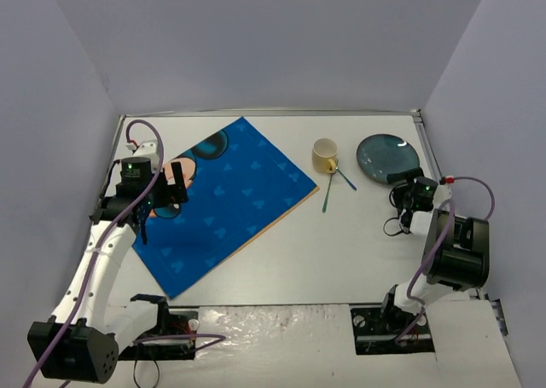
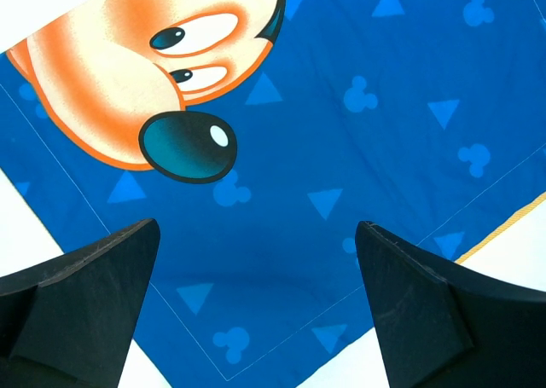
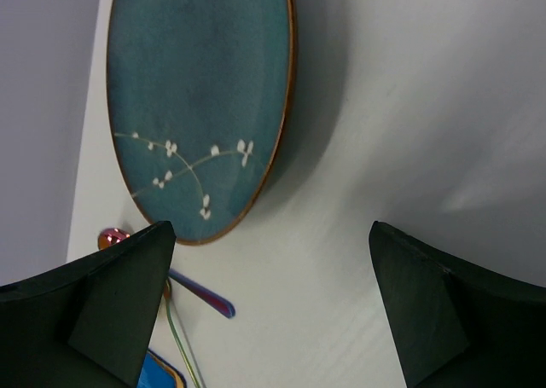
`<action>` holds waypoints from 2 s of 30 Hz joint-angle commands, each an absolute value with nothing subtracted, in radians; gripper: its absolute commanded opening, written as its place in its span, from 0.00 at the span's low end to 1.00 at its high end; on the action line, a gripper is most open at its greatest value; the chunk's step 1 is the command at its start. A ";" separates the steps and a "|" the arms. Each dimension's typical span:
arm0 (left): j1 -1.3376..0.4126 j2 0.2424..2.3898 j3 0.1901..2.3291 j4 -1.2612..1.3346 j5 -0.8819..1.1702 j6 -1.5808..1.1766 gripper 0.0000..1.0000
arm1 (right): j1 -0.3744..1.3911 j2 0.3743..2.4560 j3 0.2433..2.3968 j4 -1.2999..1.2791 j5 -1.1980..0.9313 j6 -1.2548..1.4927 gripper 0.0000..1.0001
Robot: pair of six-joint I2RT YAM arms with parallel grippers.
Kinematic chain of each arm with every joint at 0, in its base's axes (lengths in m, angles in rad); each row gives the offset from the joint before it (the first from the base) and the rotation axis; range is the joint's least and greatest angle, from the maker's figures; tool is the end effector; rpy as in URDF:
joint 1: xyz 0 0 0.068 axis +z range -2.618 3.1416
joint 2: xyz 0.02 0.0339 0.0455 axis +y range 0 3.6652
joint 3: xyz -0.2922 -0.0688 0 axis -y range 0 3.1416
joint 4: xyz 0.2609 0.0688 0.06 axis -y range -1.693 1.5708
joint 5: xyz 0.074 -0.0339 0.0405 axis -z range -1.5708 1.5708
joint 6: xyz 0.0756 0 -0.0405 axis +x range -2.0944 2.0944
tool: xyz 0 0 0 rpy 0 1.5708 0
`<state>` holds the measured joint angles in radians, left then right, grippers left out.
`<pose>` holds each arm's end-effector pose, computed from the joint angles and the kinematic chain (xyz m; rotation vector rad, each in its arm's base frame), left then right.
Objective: Set the dinner table for one person
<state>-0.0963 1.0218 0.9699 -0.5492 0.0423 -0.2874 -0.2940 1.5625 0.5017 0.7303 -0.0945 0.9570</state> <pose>0.2530 -0.0277 0.3246 -0.1841 2.1757 -0.2646 0.3260 -0.0913 0.1588 1.0801 1.6071 0.5363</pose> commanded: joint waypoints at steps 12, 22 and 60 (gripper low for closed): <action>-0.085 1.032 0.996 -0.526 0.011 -0.267 0.97 | -0.317 1.833 0.571 0.988 -0.094 1.112 0.76; -0.082 1.043 0.992 -0.523 0.009 -0.267 0.97 | -0.338 1.917 0.572 1.035 -0.109 1.162 0.48; -0.079 1.041 0.973 -0.473 0.045 -0.317 0.97 | -0.365 1.489 0.626 1.250 -0.331 1.340 0.00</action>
